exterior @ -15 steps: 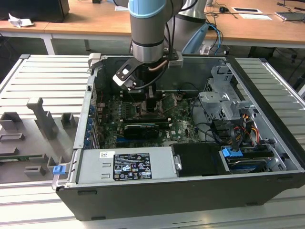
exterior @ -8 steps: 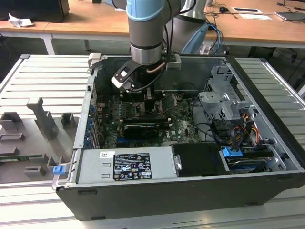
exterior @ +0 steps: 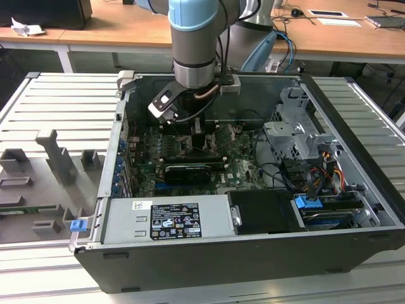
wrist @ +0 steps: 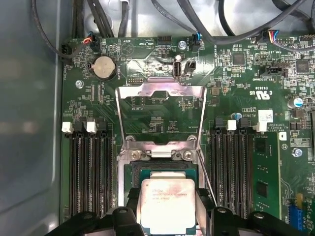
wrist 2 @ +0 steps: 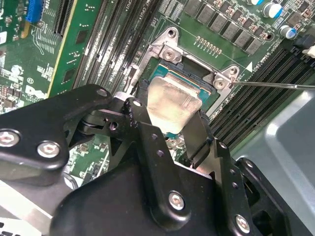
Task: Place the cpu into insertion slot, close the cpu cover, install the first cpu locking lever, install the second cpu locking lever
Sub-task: 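Place the cpu into insertion slot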
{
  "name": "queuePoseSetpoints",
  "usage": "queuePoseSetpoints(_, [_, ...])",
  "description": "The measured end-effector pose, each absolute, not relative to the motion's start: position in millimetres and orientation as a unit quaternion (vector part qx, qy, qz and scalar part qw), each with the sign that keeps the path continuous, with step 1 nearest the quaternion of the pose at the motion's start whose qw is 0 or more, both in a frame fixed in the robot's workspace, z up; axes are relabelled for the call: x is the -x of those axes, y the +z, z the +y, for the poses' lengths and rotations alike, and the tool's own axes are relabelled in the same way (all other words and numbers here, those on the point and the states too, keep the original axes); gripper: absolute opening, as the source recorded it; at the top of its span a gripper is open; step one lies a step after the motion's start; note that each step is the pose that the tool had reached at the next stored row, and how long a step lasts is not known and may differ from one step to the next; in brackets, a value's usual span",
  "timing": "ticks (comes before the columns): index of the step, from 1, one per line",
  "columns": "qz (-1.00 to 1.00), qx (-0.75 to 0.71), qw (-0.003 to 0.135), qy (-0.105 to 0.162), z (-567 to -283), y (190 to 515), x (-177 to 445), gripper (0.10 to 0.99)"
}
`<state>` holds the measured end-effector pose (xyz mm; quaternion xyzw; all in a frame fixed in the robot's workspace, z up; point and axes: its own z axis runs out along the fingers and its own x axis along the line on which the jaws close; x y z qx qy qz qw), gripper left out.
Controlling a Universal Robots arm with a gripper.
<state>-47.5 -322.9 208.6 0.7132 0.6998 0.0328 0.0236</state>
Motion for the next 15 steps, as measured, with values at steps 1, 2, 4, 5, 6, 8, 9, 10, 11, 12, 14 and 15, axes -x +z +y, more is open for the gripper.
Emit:
queuePoseSetpoints(1, [0.700,-0.713,0.024,0.033,-322.8,208.0,47.5,0.525])
queuePoseSetpoints(2, [0.700,-0.713,0.024,0.033,-322.6,207.4,47.5,0.525])
queuePoseSetpoints(4, [0.700,-0.713,0.024,0.033,-320.2,206.2,47.5,0.525])
queuePoseSetpoints(5, [0.700,-0.713,0.024,0.033,-318.5,205.4,47.3,0.525])
queuePoseSetpoints(6, [0.700,-0.713,0.024,0.033,-317.5,204.4,47.1,0.525])
queuePoseSetpoints(8, [0.700,-0.713,0.024,0.033,-316.9,203.2,46.8,0.525])
queuePoseSetpoints(9, [0.700,-0.713,0.024,0.033,-316.7,202.7,46.7,0.525])
queuePoseSetpoints(10, [0.701,-0.712,0.024,0.033,-316.4,202.3,46.5,0.525])
queuePoseSetpoints(11, [0.702,-0.711,0.024,0.033,-316.1,201.8,46.5,0.525])
queuePoseSetpoints(12, [0.702,-0.711,0.024,0.033,-316.0,201.0,46.5,0.525])
queuePoseSetpoints(14, [0.702,-0.711,0.024,0.032,-316.1,200.0,46.6,0.525])
queuePoseSetpoints(15, [0.702,-0.711,0.024,0.032,-316.1,199.9,46.6,0.525])
